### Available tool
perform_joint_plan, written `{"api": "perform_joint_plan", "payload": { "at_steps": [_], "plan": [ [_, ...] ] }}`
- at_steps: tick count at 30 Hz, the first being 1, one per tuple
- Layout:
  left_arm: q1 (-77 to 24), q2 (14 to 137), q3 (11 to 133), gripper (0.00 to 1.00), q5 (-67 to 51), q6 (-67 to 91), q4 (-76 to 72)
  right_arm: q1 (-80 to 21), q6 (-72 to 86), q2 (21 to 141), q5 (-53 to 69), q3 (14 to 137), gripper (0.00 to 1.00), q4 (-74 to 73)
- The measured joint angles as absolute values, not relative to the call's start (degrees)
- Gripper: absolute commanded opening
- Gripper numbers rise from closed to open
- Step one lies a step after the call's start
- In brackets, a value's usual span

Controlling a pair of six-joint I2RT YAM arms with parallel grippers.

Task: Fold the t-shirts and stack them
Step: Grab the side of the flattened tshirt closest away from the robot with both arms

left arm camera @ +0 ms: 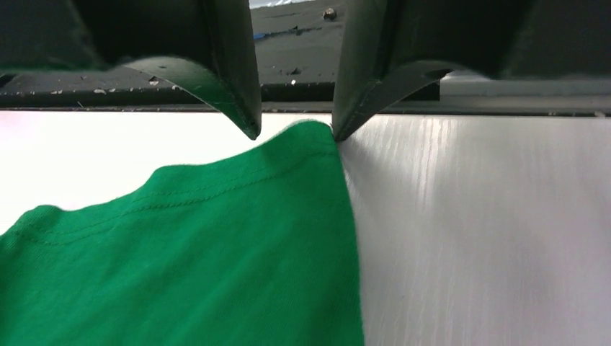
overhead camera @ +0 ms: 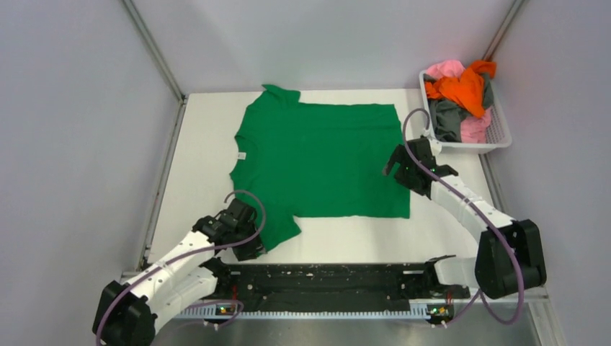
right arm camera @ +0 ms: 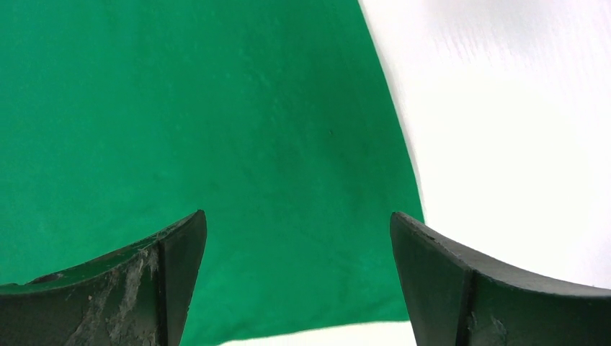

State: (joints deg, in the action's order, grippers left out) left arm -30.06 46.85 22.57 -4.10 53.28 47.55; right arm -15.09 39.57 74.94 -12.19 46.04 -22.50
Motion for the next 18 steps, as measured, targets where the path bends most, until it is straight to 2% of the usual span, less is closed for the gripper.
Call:
{"api": "perform_joint_plan", "payload": {
  "at_steps": [3,4,6,7,18],
  "plan": [
    [-30.06,48.25,22.63,0.32,-4.01,53.49,45.74,-15.27,39.99,71.7,-12.62,44.47,0.95,-23.24],
    [-30.06,48.56,22.65,0.25,-3.79,53.52,45.3,-15.29,40.18,70.48,-12.73,43.72,0.95,-23.64],
    [-30.06,49.15,22.7,0.04,-3.03,53.76,44.6,-15.29,40.69,68.27,-12.82,42.17,0.94,-24.84],
    [-30.06,49.63,22.72,0.0,-2.44,53.58,44.07,-15.29,41.06,67.4,-12.8,41.45,0.93,-25.26],
    [-30.11,50.83,24.27,0.0,-1.67,51.03,40.95,-15.29,48.51,60.42,-11.25,30.37,0.66,-31.35]
  ]
}}
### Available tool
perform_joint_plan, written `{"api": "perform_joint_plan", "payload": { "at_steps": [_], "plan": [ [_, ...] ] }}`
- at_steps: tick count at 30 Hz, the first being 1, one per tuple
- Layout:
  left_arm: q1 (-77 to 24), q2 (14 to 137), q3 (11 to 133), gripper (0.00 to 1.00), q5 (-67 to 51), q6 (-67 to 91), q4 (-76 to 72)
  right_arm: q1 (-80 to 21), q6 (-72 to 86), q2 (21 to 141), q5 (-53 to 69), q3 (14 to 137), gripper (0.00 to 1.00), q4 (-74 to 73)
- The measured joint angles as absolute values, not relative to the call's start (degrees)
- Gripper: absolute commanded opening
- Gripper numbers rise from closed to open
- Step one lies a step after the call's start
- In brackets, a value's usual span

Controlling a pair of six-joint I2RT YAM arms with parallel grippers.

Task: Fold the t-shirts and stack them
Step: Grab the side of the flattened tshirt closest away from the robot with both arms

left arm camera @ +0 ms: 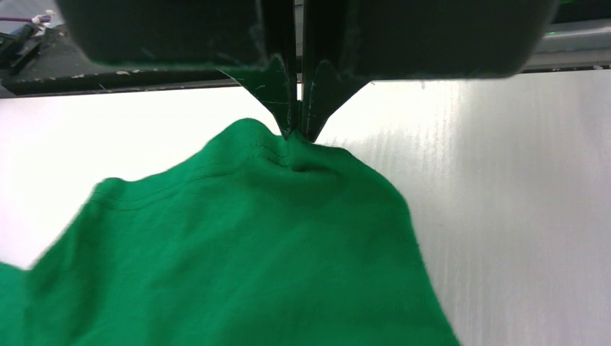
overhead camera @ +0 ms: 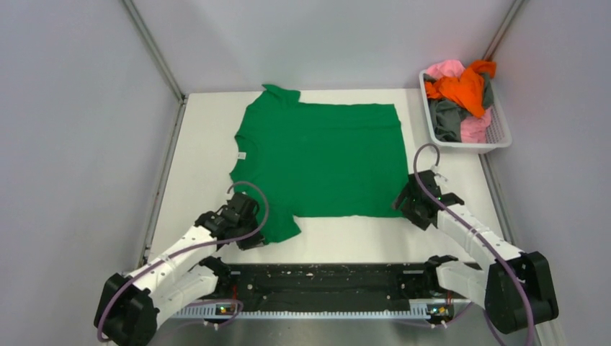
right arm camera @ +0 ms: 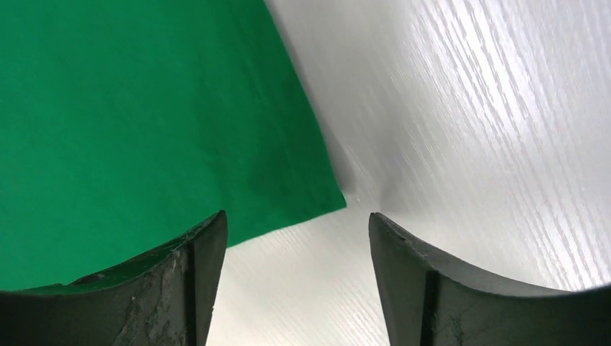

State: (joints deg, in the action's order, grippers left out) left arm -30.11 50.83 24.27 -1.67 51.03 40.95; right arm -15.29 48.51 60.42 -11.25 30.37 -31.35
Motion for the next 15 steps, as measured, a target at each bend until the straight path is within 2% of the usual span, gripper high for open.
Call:
{"api": "perform_joint_plan", "payload": {
  "at_steps": [2,6,8,12,15],
  "plan": [
    [-30.11,50.39,25.3,0.0,-1.76,50.65,40.62,-15.29,49.32,60.71,-10.87,29.1,0.59,-31.2],
    [-30.11,50.17,27.77,0.0,-1.8,49.78,40.16,-15.29,50.39,62.02,-10.96,27.94,0.49,-29.02],
    [-30.11,50.15,29.17,0.0,-1.63,49.34,39.92,-15.29,50.74,62.63,-11.2,27.81,0.4,-27.38],
    [-30.11,50.92,31.4,0.0,-1.56,48.6,38.74,-15.29,51.2,64.12,-12.47,27.7,0.31,-24.75],
    [-30.11,52.66,33.3,0.0,-0.95,47.86,38.0,-15.29,51.09,64.84,-13.74,27.7,0.05,-23.66]
  ]
}}
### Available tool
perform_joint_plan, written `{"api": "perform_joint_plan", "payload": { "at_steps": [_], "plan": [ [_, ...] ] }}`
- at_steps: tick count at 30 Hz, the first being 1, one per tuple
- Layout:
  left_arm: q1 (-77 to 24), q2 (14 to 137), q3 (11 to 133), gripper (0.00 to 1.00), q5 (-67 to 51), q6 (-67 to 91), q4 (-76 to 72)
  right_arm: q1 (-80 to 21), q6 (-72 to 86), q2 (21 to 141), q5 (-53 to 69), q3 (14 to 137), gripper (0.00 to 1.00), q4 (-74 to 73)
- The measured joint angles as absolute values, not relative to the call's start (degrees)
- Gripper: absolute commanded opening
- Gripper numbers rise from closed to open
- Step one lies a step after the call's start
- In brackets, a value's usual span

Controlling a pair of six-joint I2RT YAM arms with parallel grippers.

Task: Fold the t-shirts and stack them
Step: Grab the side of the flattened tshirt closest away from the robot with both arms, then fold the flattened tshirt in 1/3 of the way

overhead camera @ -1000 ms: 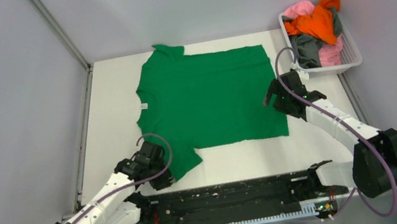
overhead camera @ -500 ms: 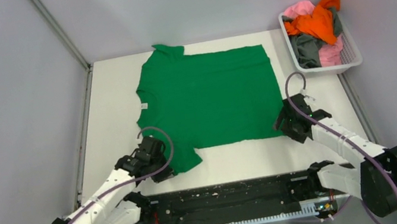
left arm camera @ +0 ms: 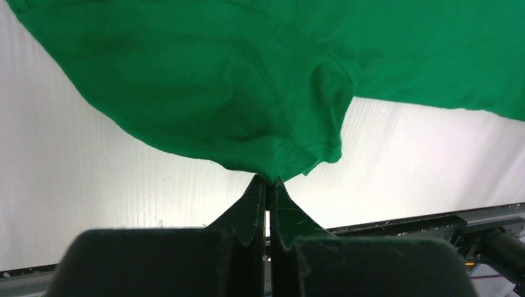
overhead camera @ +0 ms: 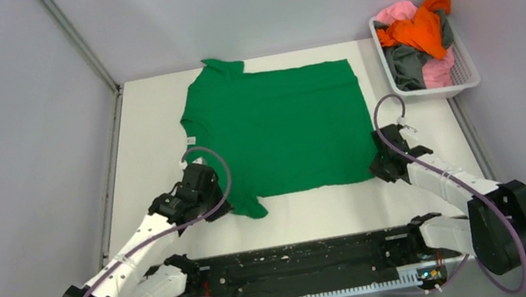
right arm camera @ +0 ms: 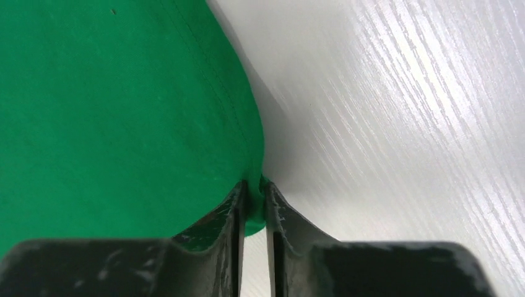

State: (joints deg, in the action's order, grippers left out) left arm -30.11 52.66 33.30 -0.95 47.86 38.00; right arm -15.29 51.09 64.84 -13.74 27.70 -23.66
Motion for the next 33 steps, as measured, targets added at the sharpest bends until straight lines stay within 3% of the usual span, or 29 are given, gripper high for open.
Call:
{"api": "perform_joint_plan", "payload": {
  "at_steps": [1,7,14,21,33],
  "plan": [
    [-30.11,53.25,33.87,0.0,-0.54,47.72,37.76,-15.27,50.89,65.21,-14.04,27.73,0.0,-23.29],
    [-29.8,56.71,38.57,0.0,1.3,46.15,36.95,-15.29,48.42,66.15,-14.06,29.85,0.0,-24.58],
    [-24.97,61.19,44.66,0.0,1.56,43.44,33.04,-15.29,44.42,70.65,-13.89,40.36,0.0,-26.81],
    [-17.61,69.71,51.99,0.0,-0.23,40.1,26.85,-14.02,41.3,77.49,-13.17,48.01,0.0,-26.7],
    [-13.26,84.18,66.52,0.0,1.56,34.26,21.3,-8.05,37.32,88.09,-9.74,58.52,0.0,-23.4]
  ]
}}
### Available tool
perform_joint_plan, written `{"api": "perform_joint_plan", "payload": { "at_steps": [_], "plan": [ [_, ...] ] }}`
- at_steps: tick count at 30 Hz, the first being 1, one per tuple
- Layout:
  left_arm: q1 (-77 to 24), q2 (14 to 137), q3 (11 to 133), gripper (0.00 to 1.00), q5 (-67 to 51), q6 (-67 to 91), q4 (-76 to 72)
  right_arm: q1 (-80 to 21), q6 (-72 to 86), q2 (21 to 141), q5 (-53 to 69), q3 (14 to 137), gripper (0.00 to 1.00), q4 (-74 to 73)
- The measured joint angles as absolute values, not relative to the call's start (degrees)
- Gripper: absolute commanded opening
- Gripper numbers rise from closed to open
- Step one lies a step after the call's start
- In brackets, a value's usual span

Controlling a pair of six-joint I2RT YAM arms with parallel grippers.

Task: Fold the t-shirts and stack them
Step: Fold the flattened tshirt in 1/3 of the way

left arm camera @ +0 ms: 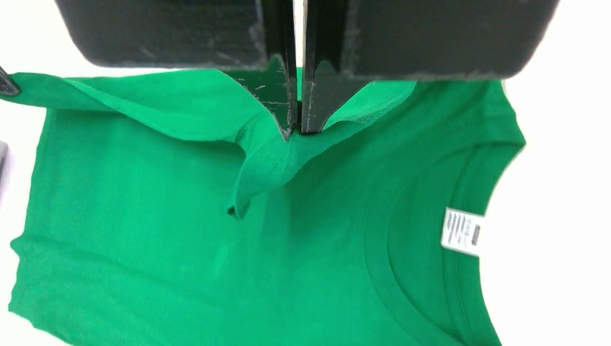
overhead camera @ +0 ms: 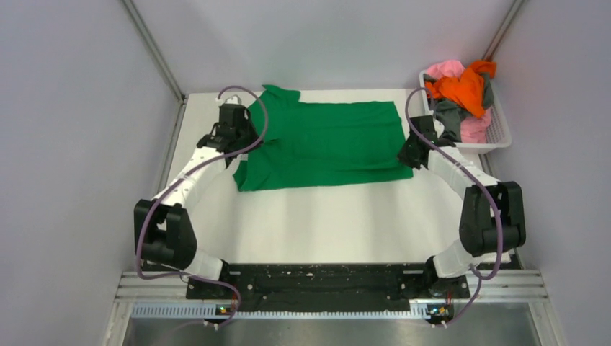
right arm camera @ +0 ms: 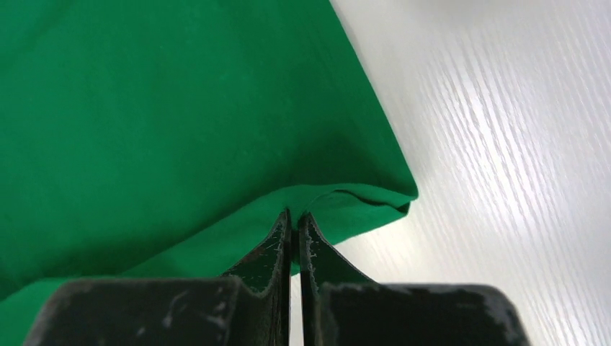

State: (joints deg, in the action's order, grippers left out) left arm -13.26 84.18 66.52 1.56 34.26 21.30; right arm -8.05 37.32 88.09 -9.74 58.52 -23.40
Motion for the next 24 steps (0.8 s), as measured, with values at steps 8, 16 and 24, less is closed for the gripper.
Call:
{"api": "perform_joint_plan", "payload": {
  "at_steps": [8,16,24],
  "plan": [
    [-10.5,92.64,74.85,0.0,0.93,30.02,20.29,-8.05,36.99,94.19,-7.9,63.33,0.0,-22.72],
    [-8.95,102.69,81.14,0.0,-2.63,23.83,18.2,-7.66,37.06,98.08,-8.1,66.76,0.0,-23.03],
    [-8.34,111.48,88.88,0.0,-6.31,16.05,15.25,-7.22,37.08,99.9,-8.93,69.12,0.0,-22.74]
  ]
}}
